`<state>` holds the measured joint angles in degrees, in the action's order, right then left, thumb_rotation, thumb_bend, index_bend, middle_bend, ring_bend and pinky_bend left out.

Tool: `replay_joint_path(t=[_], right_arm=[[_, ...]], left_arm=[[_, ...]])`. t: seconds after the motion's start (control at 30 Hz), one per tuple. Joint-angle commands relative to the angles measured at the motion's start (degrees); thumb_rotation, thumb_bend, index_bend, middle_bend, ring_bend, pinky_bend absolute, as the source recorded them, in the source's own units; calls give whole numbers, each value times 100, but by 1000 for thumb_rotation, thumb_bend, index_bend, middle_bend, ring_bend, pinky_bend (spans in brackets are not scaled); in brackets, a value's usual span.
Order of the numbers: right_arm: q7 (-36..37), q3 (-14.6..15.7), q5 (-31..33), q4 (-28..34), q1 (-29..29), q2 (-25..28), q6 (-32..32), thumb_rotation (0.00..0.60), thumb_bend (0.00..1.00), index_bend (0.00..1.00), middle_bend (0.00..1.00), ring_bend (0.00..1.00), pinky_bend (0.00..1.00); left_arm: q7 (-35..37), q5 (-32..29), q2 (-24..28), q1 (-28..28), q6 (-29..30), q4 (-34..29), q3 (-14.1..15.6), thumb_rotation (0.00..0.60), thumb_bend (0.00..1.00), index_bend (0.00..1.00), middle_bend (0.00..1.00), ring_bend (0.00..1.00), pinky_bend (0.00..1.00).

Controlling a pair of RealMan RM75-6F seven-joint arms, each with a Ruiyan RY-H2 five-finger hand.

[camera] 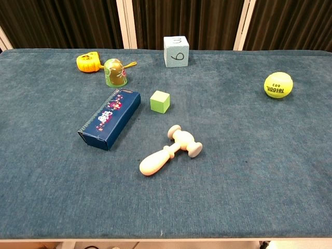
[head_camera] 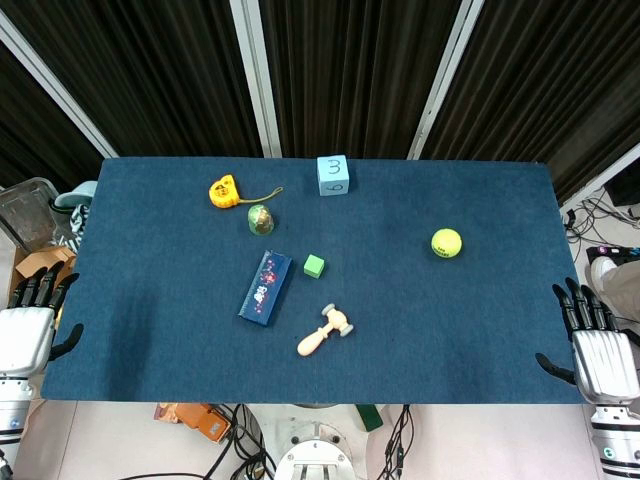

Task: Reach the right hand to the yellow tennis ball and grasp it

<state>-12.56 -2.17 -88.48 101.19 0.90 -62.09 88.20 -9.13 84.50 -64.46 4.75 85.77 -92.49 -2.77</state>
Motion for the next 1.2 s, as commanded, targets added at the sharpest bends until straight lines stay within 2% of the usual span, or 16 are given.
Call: replay_joint_path(t=[0.03, 0.43, 0.8, 0.97, 1.2], right_arm=[[23, -7, 13, -10, 2, 0, -7, 600, 201, 0, 51, 101, 205], [60, -15, 41, -15, -12, 15, 0, 600, 201, 0, 51, 101, 205], [96, -66, 179, -110, 129, -59, -262, 600, 201, 0, 50, 101, 205], [206, -328, 528, -459, 573, -213, -896, 600, 201, 0, 50, 101, 204], [304, -887, 1426, -987, 1638, -287, -2470, 600, 201, 0, 51, 101, 199]], left_arm=[[-3, -3, 0, -2, 4, -3, -2, 600, 281, 139, 0, 0, 119], [-29, 7, 0, -5, 10, -8, 6, 600, 281, 139, 0, 0, 119], [-3, -36, -6, -70, 88, -115, 5, 600, 281, 139, 0, 0, 119], [-118, 81, 0, -81, 128, -95, 57, 600, 280, 139, 0, 0, 119], [-90, 12, 4, -82, 115, -95, 19, 600, 281, 139, 0, 0, 119]])
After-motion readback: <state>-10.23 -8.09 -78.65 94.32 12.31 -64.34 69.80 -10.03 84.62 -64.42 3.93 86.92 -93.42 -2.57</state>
